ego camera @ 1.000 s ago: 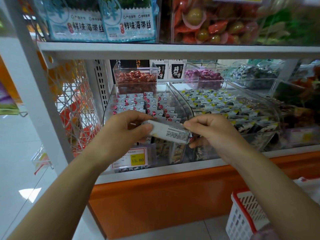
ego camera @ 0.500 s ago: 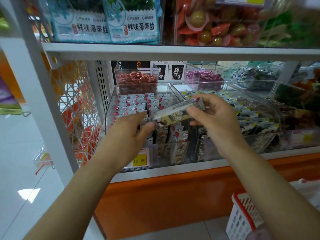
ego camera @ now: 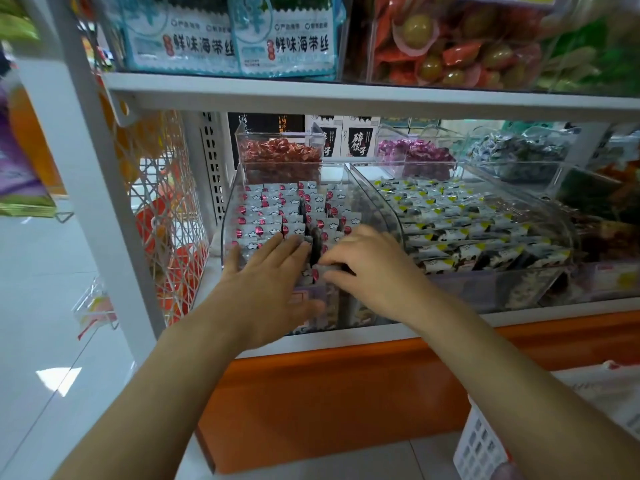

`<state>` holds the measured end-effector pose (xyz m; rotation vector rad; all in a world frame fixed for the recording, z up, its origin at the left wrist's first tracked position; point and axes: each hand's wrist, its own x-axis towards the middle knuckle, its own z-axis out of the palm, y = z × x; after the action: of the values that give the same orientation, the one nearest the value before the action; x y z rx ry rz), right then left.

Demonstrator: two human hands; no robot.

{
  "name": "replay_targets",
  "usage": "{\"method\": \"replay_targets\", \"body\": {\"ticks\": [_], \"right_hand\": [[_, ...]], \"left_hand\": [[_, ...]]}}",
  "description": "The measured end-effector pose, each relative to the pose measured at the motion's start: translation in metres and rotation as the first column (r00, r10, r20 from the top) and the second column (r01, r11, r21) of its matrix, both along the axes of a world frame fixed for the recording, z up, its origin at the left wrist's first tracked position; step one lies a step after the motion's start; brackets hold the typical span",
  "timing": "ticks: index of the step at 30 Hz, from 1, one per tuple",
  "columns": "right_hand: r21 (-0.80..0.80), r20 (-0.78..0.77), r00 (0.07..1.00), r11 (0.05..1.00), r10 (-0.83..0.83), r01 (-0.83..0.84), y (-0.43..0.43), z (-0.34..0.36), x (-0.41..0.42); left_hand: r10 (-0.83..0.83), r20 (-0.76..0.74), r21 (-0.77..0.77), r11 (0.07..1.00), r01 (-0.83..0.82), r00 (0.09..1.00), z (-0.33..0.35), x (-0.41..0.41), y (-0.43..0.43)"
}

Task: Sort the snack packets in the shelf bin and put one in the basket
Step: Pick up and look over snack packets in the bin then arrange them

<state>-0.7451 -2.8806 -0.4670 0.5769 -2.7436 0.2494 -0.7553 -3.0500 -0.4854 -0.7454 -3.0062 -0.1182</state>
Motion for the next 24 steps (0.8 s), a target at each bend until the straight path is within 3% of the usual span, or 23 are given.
{"method": "replay_targets", "body": {"ticks": [6,15,17,22,24], "right_hand": [[-0.150,0.044,0.999,0.988,-0.032,0.038,0.009,0.004,-0.005],[-0.252,0.055,0.997,0.966,-0.046,0.059,0.009,0.018,-0.031],[-0.199,0.030,0.996,0.976,-0.080,0.084,0.010,0.019,-0.039],[0.101,-0.008,0.993,0.987,-0.122,0.122,0.006,0.015,-0.046],[0.116,-0.017,0.992,0.986,-0.121,0.123,0.004,0.015,-0.045]], "left_hand": [[-0.011,-0.010,0.065,0.998,0.012,1.000,0.003,0.000,-0.002],[-0.027,0.012,0.167,0.986,0.025,1.000,0.010,0.000,-0.003],[-0.030,0.015,0.178,0.984,0.026,0.999,0.011,-0.001,-0.003],[-0.037,0.020,0.198,0.980,0.033,0.999,0.012,-0.004,-0.001],[-0.034,0.022,0.213,0.977,0.028,0.999,0.013,-0.005,-0.001]]}}
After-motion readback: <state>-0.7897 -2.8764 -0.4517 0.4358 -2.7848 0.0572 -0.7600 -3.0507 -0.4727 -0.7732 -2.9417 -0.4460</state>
